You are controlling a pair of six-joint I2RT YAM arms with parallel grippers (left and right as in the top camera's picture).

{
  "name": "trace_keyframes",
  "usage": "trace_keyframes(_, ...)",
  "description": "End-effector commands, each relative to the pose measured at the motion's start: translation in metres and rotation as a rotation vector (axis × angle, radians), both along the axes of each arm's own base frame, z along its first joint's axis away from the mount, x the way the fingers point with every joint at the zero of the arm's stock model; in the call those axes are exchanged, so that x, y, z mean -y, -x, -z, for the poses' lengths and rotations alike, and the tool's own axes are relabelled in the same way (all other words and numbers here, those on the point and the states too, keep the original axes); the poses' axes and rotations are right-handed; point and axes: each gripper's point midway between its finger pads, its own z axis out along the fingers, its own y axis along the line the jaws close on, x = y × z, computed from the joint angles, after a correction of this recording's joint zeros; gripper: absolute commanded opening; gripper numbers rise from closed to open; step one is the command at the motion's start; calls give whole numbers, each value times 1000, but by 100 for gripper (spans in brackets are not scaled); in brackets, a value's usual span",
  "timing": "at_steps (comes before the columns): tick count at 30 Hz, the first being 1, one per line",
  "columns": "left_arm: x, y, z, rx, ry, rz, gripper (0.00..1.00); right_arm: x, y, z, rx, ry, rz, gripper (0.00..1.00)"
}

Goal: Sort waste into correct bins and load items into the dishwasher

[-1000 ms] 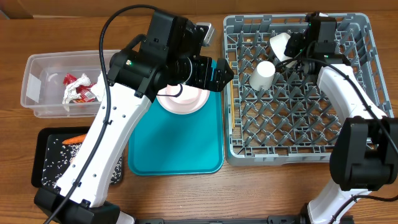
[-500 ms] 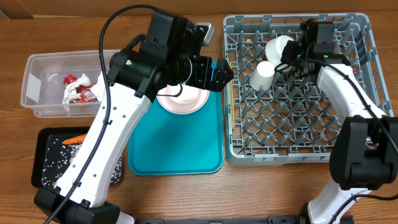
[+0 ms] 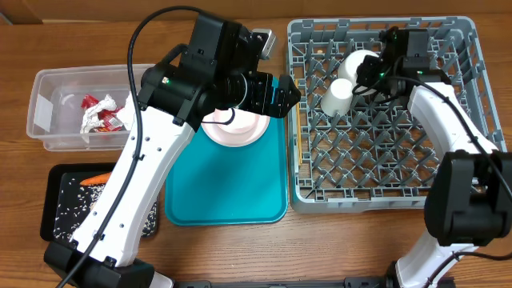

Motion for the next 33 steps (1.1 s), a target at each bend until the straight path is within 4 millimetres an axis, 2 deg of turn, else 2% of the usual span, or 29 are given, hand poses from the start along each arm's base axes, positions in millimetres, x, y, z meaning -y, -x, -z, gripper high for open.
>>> trace_keyframes(1,-2,-1,-8,33,1,7,100,-10,4,-86,167,-42,-37,13)
trace_keyframes(3,-2,-1,-8,33,1,7,100,-16,19,-100,161,-72,-66,13)
trace_keyframes(5,-2,-1,-8,33,1,7,100,-24,37,-104,113,-105,-94,13)
trace_keyframes(7,-2,-1,-8,33,1,7,100,-27,54,-97,41,-124,-103,18)
trace_keyframes(9,-2,-1,-8,33,1,7,100,-26,81,-75,-106,-129,-91,28)
trace_keyframes(10,-2,-1,-8,33,1,7,100,-27,90,-69,-155,-132,-89,28)
trace_keyframes(11,-2,-1,-8,33,1,7,100,-27,100,-63,-204,-134,-86,23)
trace_keyframes(12,-2,-1,-8,33,1,7,100,-27,109,-58,-247,-135,-85,7)
trace_keyframes(13,-2,-1,-8,33,1,7,100,-26,123,-52,-312,-139,-80,4)
trace_keyframes(15,-1,-1,-8,33,1,7,100,-26,138,-46,-383,-139,-72,4)
trace_keyframes(20,-2,-1,-8,33,1,7,100,-24,161,-39,-487,-132,-59,4)
trace_keyframes(25,0,-5,-11,54,8,5,100,-24,172,-37,-536,-134,-56,4)
trace_keyframes(28,-9,-20,-12,112,-39,-57,100,-24,177,-35,-559,-135,-55,26)
trace_keyframes(33,-46,-32,5,128,-229,-207,100,-25,185,-35,-589,-136,-54,33)
